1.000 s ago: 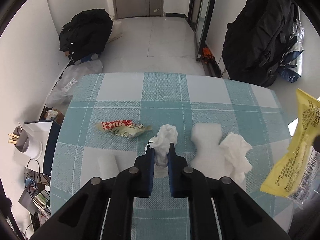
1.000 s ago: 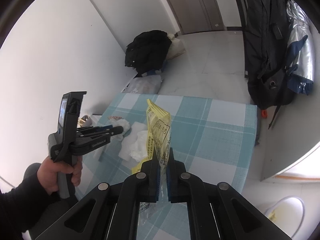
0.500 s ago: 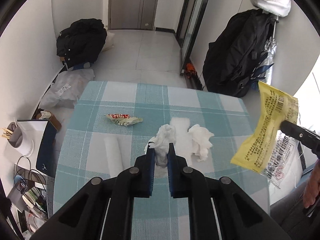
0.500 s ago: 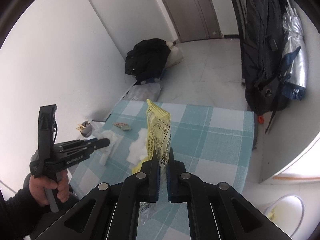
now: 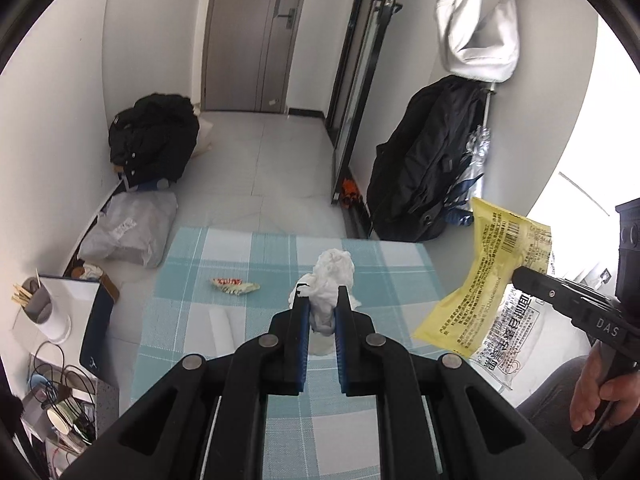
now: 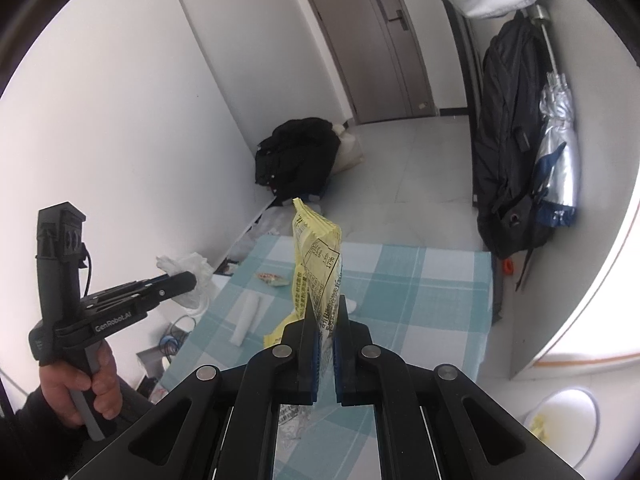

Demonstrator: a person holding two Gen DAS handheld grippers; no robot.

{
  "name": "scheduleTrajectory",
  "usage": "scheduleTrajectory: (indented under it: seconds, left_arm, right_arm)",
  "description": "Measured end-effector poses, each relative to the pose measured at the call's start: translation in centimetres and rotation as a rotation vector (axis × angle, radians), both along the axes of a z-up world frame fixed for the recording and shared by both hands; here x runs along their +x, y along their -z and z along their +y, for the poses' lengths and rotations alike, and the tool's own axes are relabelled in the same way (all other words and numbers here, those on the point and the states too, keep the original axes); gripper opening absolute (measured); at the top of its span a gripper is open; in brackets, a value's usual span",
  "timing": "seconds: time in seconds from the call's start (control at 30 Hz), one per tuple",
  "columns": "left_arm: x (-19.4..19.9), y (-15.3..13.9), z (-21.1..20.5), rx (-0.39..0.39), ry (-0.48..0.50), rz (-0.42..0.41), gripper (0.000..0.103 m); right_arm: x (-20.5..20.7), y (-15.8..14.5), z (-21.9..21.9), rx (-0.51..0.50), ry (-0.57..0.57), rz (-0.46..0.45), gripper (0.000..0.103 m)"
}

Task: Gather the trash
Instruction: 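Carry the tissue and yellow wrapper over the white bin with both grippers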

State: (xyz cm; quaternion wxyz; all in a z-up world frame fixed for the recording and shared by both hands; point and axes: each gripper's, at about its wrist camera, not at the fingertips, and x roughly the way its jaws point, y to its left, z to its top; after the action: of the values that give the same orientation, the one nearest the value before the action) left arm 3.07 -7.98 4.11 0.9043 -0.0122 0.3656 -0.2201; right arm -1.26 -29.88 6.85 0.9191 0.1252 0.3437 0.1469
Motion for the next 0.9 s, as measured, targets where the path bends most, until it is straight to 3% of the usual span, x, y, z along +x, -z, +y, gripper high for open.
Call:
scheduleTrajectory:
  seconds: [0.37,0.63,0.9]
  left_arm:
    - [-2.5,-4.6,-3.9,-0.05,0.11,-0.093,0.007]
    - [-4.3,-7.6,-9.1,-0.089,0.24,-0.131,0.007]
    - [-6.3,-8.4,-17.1,-0.078,0.432,-0.134,0.007]
  right_arm:
    - [-4.3,-5.4,-3.9,-0.002,0.084,-0.114,0.004]
    - [-8.8,-9.6,-10.2,0.013,0.206,-0.192,0.004]
    - [-13.6,-9.5,-17.1,-0.029,0.372,-0.177,0.004]
